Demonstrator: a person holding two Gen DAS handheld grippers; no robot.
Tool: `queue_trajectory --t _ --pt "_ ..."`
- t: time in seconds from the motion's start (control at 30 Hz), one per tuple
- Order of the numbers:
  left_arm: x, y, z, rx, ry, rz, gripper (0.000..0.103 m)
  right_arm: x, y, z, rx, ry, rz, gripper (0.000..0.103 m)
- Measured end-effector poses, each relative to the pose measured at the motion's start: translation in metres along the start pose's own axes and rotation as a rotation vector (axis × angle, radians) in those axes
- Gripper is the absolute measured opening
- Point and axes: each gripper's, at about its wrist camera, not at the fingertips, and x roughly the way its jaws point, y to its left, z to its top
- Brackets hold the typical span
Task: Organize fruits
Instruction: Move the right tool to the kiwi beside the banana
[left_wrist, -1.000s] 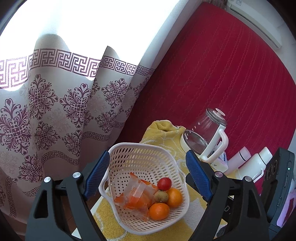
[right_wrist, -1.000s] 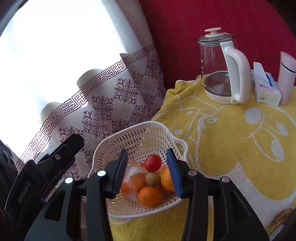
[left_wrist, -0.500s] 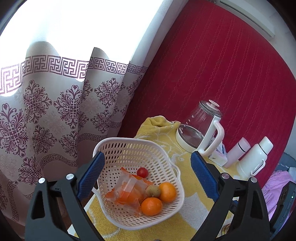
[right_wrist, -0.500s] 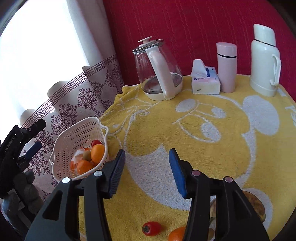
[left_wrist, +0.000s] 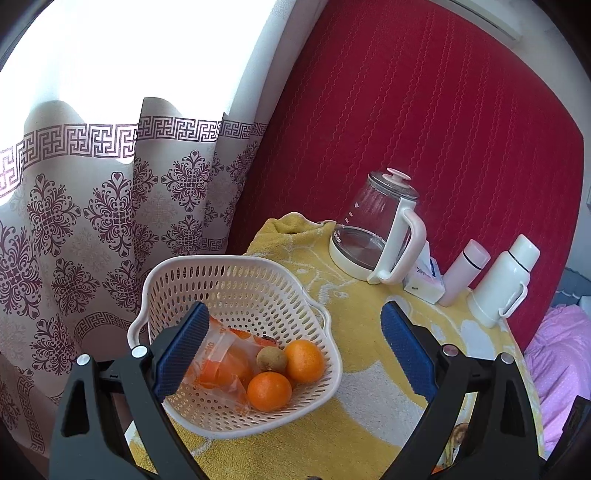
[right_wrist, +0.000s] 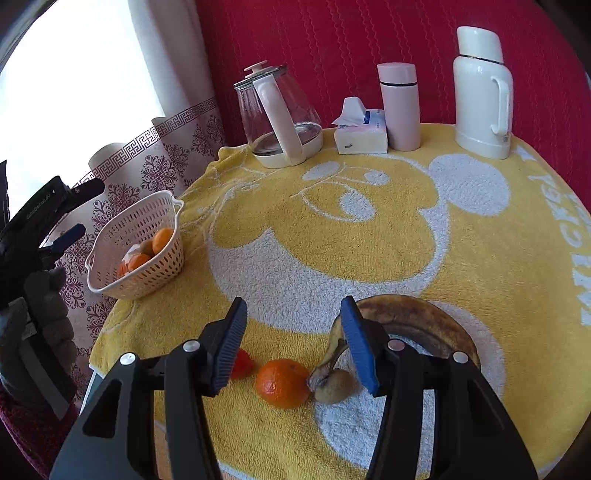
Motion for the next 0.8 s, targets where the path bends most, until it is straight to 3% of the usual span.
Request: queue_trajectory --t 0.2,0.4,0.6,0.8 --pt "0.0 -0.009 -0.004 0.021 0.005 -0.006 0.095 -0.005 0.011 -0.026 -0.069 0.009 -0.019 0.053" --pt "0.001 -0.019 -0.009 0.05 0.014 -0.016 0.095 -0.005 0.0 -0.048 -0.052 0.044 -0.046 0.053" --pt "0.003 -0.032 -0.018 0.092 0.028 -0.027 0.095 -0.008 -0.012 -0.054 -0.012 0.051 -0.061 0.052" --pt "0.004 -0.049 -0.027 0.144 0.044 -0.042 0.095 0.001 -0.021 -0.054 0.019 0.087 -0.135 0.051"
